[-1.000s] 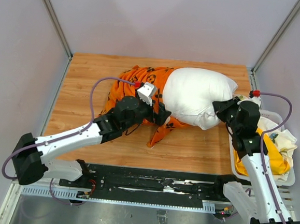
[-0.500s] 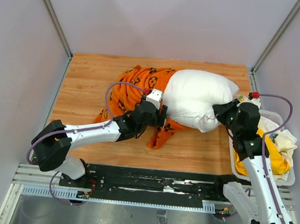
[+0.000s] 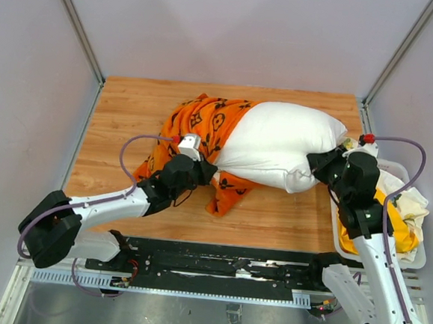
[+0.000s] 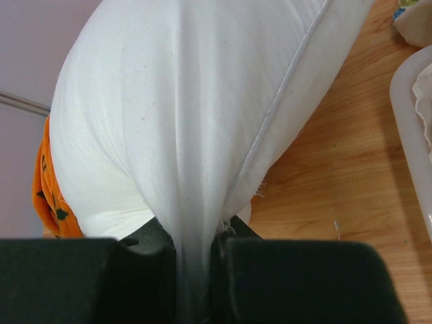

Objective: Remove the pillowcase from the pillow
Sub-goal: Remove the pillow from the pillowcase.

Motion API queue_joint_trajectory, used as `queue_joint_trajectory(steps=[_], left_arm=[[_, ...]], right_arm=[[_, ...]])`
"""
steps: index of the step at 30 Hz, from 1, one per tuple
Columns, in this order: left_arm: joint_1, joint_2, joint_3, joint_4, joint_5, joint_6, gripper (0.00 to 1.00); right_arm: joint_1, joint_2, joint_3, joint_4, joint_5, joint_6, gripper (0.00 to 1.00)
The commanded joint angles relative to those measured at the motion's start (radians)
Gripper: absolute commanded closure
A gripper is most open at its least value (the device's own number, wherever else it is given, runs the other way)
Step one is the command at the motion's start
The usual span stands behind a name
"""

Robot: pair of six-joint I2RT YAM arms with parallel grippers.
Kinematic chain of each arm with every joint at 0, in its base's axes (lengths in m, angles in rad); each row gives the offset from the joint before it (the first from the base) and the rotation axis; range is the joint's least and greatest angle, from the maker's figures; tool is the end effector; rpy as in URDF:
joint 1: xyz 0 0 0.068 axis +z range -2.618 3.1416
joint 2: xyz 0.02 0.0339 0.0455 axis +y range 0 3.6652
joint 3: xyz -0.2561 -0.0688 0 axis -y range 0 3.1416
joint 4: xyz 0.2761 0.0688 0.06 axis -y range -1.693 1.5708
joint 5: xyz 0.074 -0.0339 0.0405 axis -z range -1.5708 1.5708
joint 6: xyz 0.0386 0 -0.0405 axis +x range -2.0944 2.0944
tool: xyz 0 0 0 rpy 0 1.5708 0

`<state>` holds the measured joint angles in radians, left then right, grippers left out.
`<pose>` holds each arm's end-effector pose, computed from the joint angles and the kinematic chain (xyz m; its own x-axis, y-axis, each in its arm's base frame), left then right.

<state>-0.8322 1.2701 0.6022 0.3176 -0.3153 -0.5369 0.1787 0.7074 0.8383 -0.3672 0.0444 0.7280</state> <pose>0.2122 -0.2153 0.1962 -0.4578 -0.2195 -0.8615 0.3174 0.8649 -0.3890 0.1978 0.0340 0.3491 -0.2619 0.6282 -0.7327 0.0524 0.7673 0.6391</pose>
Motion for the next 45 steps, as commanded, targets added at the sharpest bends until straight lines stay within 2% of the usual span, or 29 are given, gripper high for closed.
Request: queue_joint_trajectory(steps=[1,3,4,6,7,8,9,17,25,29,33,37,41,45], left_arm=[[0.153,-0.062,-0.169,-0.234,-0.068,-0.075,1.00],[0.184,-0.126,-0.213,-0.224,-0.053,-0.084,0.95],[0.189,-0.158,-0.225,-0.228,-0.053,-0.082,0.85],[0.190,-0.238,-0.234,-0.236,-0.044,-0.057,0.46],[0.189,-0.277,-0.237,-0.236,-0.034,-0.044,0.20],[0.189,-0.332,-0.238,-0.233,-0.028,-0.030,0.04],[0.189,-0.374,-0.235,-0.234,-0.022,-0.016,0.01],[0.189,-0.553,-0.036,-0.334,-0.003,0.098,0.01],[0.189,-0.482,0.194,-0.352,-0.096,0.242,0.01],[0.189,-0.317,0.309,-0.359,-0.079,0.262,0.01],[0.189,-0.056,0.467,-0.384,0.024,0.288,0.01],[0.189,0.149,0.578,-0.344,0.051,0.319,0.01],[0.189,0.313,0.655,-0.320,0.031,0.349,0.01],[0.199,0.449,0.748,-0.397,-0.115,0.392,0.03]], right_arm=[[-0.081,-0.016,0.096,0.173,0.172,-0.011,1.00],[-0.092,-0.005,0.088,0.172,0.145,0.004,1.00],[-0.091,-0.003,0.082,0.173,0.136,0.011,0.99],[-0.092,0.008,0.072,0.183,0.114,0.014,0.99],[-0.091,0.016,0.072,0.186,0.096,0.011,0.99],[-0.091,0.028,0.077,0.187,0.076,0.006,0.99],[-0.091,0.039,0.081,0.188,0.050,0.002,0.99],[-0.091,0.123,0.088,0.216,-0.080,0.003,0.99],[-0.088,0.164,0.088,0.234,-0.169,0.020,0.99],[-0.069,0.165,0.084,0.239,-0.178,0.011,0.99],[-0.058,0.175,0.092,0.240,-0.200,-0.001,0.99],[-0.056,0.166,0.102,0.218,-0.212,-0.013,0.99],[-0.056,0.155,0.108,0.195,-0.211,-0.034,0.99],[-0.055,0.150,0.102,0.199,-0.204,-0.042,0.99]])
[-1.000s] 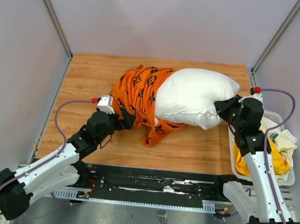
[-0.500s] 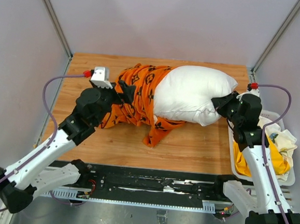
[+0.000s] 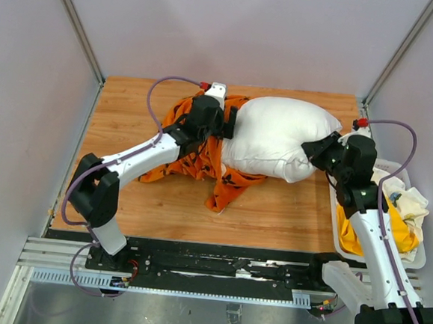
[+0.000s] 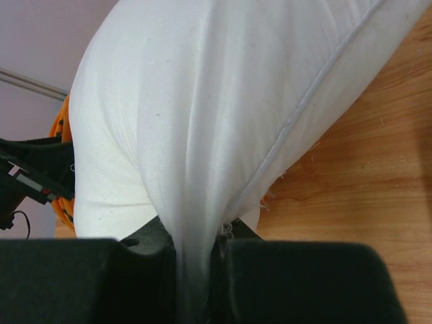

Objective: Remove the pillowcase from the pillow
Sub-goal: Remove the pillow from the pillowcase.

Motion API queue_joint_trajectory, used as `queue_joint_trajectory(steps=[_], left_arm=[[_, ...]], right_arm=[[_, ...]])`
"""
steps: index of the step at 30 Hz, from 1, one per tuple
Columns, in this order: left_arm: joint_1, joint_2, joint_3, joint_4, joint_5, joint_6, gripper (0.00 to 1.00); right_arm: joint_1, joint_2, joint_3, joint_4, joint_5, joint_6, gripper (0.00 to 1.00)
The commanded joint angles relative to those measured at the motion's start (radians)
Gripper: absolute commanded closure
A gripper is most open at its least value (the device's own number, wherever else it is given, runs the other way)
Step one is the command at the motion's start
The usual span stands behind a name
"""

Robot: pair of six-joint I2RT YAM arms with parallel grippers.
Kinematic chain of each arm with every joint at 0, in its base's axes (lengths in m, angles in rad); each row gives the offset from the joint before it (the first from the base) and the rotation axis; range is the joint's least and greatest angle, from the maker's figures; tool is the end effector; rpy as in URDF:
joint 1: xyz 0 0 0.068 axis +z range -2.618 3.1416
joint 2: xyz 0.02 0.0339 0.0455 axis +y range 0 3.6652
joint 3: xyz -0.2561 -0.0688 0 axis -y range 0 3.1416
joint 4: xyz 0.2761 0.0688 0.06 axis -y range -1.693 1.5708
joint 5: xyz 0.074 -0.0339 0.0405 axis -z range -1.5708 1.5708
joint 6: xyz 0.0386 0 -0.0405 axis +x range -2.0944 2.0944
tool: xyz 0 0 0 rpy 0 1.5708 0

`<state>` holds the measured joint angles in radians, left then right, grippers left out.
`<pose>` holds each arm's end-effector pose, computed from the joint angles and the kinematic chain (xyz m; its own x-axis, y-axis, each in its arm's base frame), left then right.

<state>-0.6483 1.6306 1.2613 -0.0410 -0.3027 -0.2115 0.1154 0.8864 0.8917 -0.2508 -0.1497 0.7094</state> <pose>0.3386 -0.2421 0.2812 -0.3861 0.0411 -0.9215 0.2837 0.9559 -0.0762 0.2404 0.0337 0.3461 -0.3510 0.6077 -0.7124 -0.0382 0.7509 0.6594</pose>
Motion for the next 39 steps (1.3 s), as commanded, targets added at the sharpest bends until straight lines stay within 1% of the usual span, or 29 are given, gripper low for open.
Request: queue_joint_trajectory(steps=[1,3,5,10,13,17,18,19,21,23,24,25,26,28,30,32,35,39], left_arm=[[0.025,0.108,0.093,-0.045,-0.157,0.072,0.05],[0.058,0.125,0.087,-0.048,-0.170,0.076,0.09],[0.108,0.121,0.069,-0.059,-0.160,0.066,0.16],[0.280,0.018,-0.056,-0.011,-0.062,0.018,0.35],[0.428,-0.031,-0.126,0.009,0.010,-0.028,0.37],[0.592,-0.031,-0.174,-0.023,0.063,-0.075,0.39],[0.620,-0.035,-0.185,-0.022,0.081,-0.083,0.39],[0.640,-0.047,-0.202,-0.015,0.097,-0.092,0.36],[0.648,-0.080,-0.216,0.003,0.130,-0.099,0.25],[0.648,-0.124,-0.213,0.022,0.226,-0.097,0.15],[0.646,-0.150,-0.213,0.038,0.283,-0.094,0.05],[0.633,-0.180,-0.212,0.062,0.335,-0.081,0.01],[0.606,-0.208,-0.204,0.085,0.355,-0.060,0.01],[0.520,-0.253,-0.168,0.115,0.327,0.010,0.01],[0.448,-0.258,-0.101,0.120,0.300,0.067,0.01],[0.429,-0.238,-0.022,0.105,0.320,0.058,0.01],[0.421,-0.198,0.094,0.069,0.327,0.023,0.01],[0.373,-0.146,0.192,0.099,0.351,0.060,0.01]], right_arm=[[0.008,-0.028,0.047,0.084,-0.010,-0.024,0.99],[0.009,-0.025,0.042,0.094,-0.011,-0.023,0.99],[0.006,-0.021,0.044,0.104,-0.012,-0.028,0.99],[0.000,-0.032,0.050,0.099,0.052,-0.052,0.99],[-0.020,-0.043,0.052,0.096,0.081,-0.054,0.99],[-0.035,-0.058,0.043,0.107,0.117,-0.028,0.99],[-0.036,-0.056,0.044,0.110,0.115,-0.025,0.99],[-0.036,-0.050,0.047,0.113,0.108,-0.025,0.99],[-0.036,-0.037,0.047,0.127,0.082,-0.024,0.99],[-0.035,-0.011,0.052,0.145,0.040,-0.028,0.99],[-0.032,0.008,0.064,0.147,0.010,-0.038,0.99],[-0.024,0.032,0.082,0.144,-0.019,-0.051,0.99],[-0.008,0.054,0.110,0.136,-0.039,-0.068,0.99],[0.067,0.103,0.146,0.114,-0.036,-0.109,0.99],[0.133,0.132,0.171,0.102,-0.013,-0.149,0.99],[0.176,0.149,0.178,0.099,-0.004,-0.179,0.99],[0.207,0.156,0.171,0.100,-0.010,-0.193,0.99],[0.223,0.160,0.165,0.099,-0.035,-0.219,0.99]])
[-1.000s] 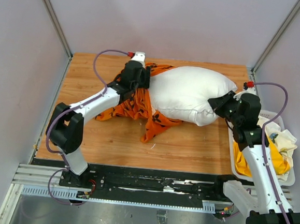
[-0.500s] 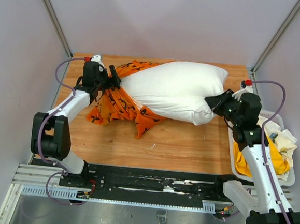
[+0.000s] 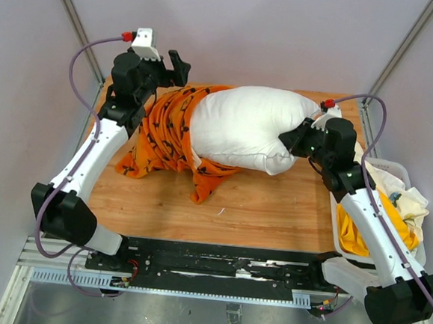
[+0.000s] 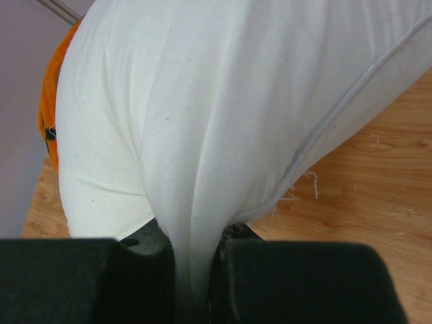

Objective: Remove the pillowcase from the pillow
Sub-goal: Remove the pillow from the pillowcase.

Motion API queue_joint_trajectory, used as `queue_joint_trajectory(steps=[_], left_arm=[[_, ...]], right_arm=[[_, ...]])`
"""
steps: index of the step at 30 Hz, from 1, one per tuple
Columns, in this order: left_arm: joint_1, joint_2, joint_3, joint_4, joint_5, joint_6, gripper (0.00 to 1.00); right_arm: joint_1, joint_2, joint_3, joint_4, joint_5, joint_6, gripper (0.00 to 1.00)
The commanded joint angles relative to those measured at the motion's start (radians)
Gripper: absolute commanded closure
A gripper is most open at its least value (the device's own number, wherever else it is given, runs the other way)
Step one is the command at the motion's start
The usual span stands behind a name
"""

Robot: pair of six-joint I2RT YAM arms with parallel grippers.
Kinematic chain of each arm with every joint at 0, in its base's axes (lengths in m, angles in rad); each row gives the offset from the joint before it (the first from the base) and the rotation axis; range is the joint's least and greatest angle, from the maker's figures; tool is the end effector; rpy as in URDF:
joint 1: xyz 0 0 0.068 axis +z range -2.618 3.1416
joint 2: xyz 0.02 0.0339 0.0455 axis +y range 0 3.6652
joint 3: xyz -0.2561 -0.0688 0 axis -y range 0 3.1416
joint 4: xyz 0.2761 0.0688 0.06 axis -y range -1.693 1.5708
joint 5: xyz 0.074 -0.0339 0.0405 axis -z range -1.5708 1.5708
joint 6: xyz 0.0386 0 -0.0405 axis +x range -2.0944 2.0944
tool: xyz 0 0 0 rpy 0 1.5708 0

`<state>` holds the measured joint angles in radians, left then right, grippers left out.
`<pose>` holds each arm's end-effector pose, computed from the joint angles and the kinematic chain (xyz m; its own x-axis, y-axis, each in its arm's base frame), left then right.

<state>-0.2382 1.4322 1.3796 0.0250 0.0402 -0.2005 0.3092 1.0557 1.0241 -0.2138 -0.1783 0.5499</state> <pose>0.3650 -0.0902 0.4094 -0.0810 -0.1851 -0.9794 0.2640 0.9435 -0.2002 0.2650 0.0918 0.3604 -0.4395 0.3995 -0.8045 -0.2741 0.7933 0.5437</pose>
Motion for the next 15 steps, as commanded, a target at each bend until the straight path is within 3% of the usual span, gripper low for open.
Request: queue_joint_trajectory(steps=[1,12,15], left_arm=[[-0.053,0.080,0.103,0.036,0.004,0.067,0.01],[-0.169,0.706,0.771,-0.345,-0.023,0.244,0.01],[-0.171,0.831,0.834,-0.433,-0.031,0.247,0.01]], right_arm=[[0.032,-0.011,0.027,0.068,-0.008,-0.060,0.99],[0.046,0.001,0.006,0.082,-0.031,-0.047,0.99],[0.047,-0.018,-0.010,0.079,-0.016,-0.046,0.99]])
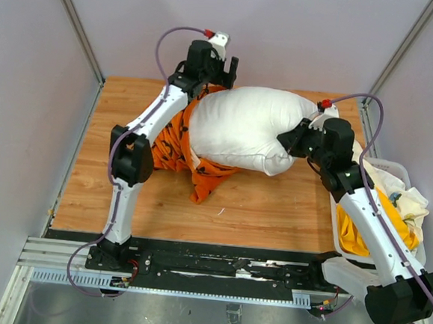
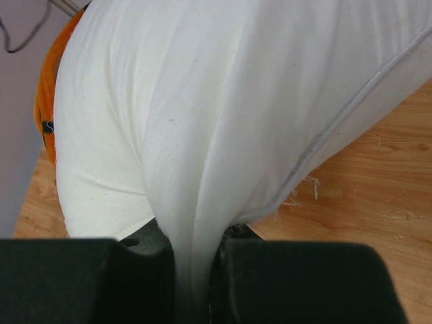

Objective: Remove the pillowcase from the pillow
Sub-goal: Remove the pillow from the pillowcase.

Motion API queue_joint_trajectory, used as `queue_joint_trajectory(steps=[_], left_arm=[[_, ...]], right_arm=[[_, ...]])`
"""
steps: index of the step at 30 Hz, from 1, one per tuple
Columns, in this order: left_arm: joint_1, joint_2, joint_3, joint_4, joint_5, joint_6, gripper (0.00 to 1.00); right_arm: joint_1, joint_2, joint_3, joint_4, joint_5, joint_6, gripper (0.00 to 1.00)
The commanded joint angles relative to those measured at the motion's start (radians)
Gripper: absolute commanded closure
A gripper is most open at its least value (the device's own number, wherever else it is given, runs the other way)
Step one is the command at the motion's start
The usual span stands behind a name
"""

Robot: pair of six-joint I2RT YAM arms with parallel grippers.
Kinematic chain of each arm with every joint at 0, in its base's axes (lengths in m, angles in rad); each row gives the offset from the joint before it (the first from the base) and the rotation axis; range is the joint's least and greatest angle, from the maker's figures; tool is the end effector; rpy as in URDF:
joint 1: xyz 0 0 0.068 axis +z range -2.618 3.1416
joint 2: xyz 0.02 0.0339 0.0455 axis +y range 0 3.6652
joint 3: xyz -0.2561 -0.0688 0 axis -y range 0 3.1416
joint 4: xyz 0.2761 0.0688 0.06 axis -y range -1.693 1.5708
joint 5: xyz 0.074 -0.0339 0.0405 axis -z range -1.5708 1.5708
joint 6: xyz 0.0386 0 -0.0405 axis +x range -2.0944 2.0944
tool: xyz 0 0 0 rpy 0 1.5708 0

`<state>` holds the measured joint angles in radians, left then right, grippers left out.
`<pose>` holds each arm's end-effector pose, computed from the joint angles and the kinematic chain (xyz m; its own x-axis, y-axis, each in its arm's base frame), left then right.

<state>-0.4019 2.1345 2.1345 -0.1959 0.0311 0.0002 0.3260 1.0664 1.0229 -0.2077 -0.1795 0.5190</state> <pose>0.4996 -0.2137 0.3681 -0.1791 0.0763 -0.9809 0.4191 0.9079 -0.0059 0.2660 0.0972 0.3578 -0.4420 0.3657 -0.8191 -0.2991 0.8008 0.5190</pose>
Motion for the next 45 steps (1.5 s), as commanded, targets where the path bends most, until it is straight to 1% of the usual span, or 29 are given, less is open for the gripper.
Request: queue_joint_trajectory(steps=[1,3,5,6,7,9,10,11,12,13,15,18,21,23,27,28,29,30,31,32,34,35,37,38,40,43,45], left_arm=[[-0.006,0.149,0.067,-0.225,-0.022,0.045,0.01],[-0.006,0.153,-0.010,-0.203,-0.014,0.039,0.02],[0.000,0.127,-0.109,-0.154,0.023,0.031,0.10],[0.005,0.114,-0.148,-0.135,0.041,0.019,0.19],[0.015,0.104,-0.181,-0.123,0.055,0.006,0.31],[0.044,0.086,-0.227,-0.106,0.059,-0.025,0.64],[0.064,0.079,-0.242,-0.105,0.057,-0.043,0.77],[0.086,0.072,-0.253,-0.107,0.053,-0.060,0.88],[0.115,0.064,-0.263,-0.111,0.048,-0.080,0.96],[0.148,0.056,-0.278,-0.113,0.047,-0.100,0.99],[0.227,0.027,-0.315,-0.108,0.050,-0.146,1.00],[0.366,-0.049,-0.427,-0.051,0.081,-0.231,1.00],[0.457,-0.148,-0.559,0.043,0.077,-0.318,1.00],[0.494,-0.202,-0.616,0.079,0.050,-0.349,1.00],[0.517,-0.282,-0.657,0.088,-0.012,-0.367,1.00],[0.515,-0.302,-0.666,0.096,-0.006,-0.367,1.00],[0.515,-0.325,-0.676,0.105,0.023,-0.367,0.97],[0.514,-0.352,-0.690,0.120,0.051,-0.369,0.85],[0.514,-0.383,-0.705,0.136,0.075,-0.368,0.63],[0.512,-0.422,-0.722,0.150,0.084,-0.364,0.45],[0.493,-0.510,-0.751,0.157,0.048,-0.345,0.07],[0.464,-0.559,-0.771,0.156,0.019,-0.323,0.01],[0.401,-0.662,-0.795,0.158,-0.035,-0.286,0.01],[0.352,-0.710,-0.806,0.164,-0.040,-0.272,0.01],[0.210,-0.798,-0.835,0.192,-0.064,-0.225,0.01],[-0.040,-0.876,-0.883,0.216,-0.191,-0.135,0.01],[-0.143,-0.899,-0.926,0.218,-0.205,-0.127,0.01]], right_arm=[[0.030,-0.035,-0.011,0.070,-0.011,-0.019,0.99],[0.030,-0.046,-0.016,0.059,0.002,-0.028,0.99],[0.030,-0.056,-0.027,0.059,0.018,-0.032,0.99],[0.030,-0.059,-0.031,0.057,0.021,-0.034,0.99],[0.029,-0.059,-0.031,0.051,0.023,-0.037,0.99],[0.028,-0.062,-0.028,0.039,0.026,-0.047,0.99],[0.029,-0.069,-0.029,0.036,0.033,-0.050,0.99],[0.029,-0.076,-0.034,0.035,0.044,-0.054,0.99],[0.029,-0.087,-0.038,0.034,0.058,-0.055,0.99],[0.028,-0.100,-0.041,0.032,0.073,-0.057,0.99],[0.026,-0.125,-0.042,0.019,0.101,-0.074,0.99],[0.024,-0.185,-0.064,0.010,0.157,-0.079,0.99],[0.021,-0.235,-0.085,0.002,0.215,-0.075,0.99],[0.021,-0.261,-0.093,-0.008,0.245,-0.076,0.99],[0.021,-0.298,-0.098,-0.026,0.287,-0.075,0.99],[0.021,-0.302,-0.098,-0.025,0.290,-0.072,0.99],[0.021,-0.305,-0.100,-0.025,0.291,-0.067,0.99],[0.021,-0.308,-0.102,-0.024,0.292,-0.059,0.99],[0.021,-0.309,-0.100,-0.024,0.291,-0.053,0.99],[0.021,-0.309,-0.097,-0.027,0.293,-0.050,0.99],[0.021,-0.311,-0.096,-0.033,0.314,-0.044,0.99],[0.021,-0.319,-0.098,-0.035,0.330,-0.038,0.99],[0.021,-0.334,-0.110,-0.037,0.388,-0.015,0.99],[0.021,-0.339,-0.115,-0.040,0.433,0.001,0.99],[0.021,-0.341,-0.122,-0.053,0.540,0.043,0.99],[0.014,-0.323,-0.100,-0.123,0.745,0.154,0.99],[-0.001,-0.314,-0.067,-0.194,0.840,0.230,0.99]])
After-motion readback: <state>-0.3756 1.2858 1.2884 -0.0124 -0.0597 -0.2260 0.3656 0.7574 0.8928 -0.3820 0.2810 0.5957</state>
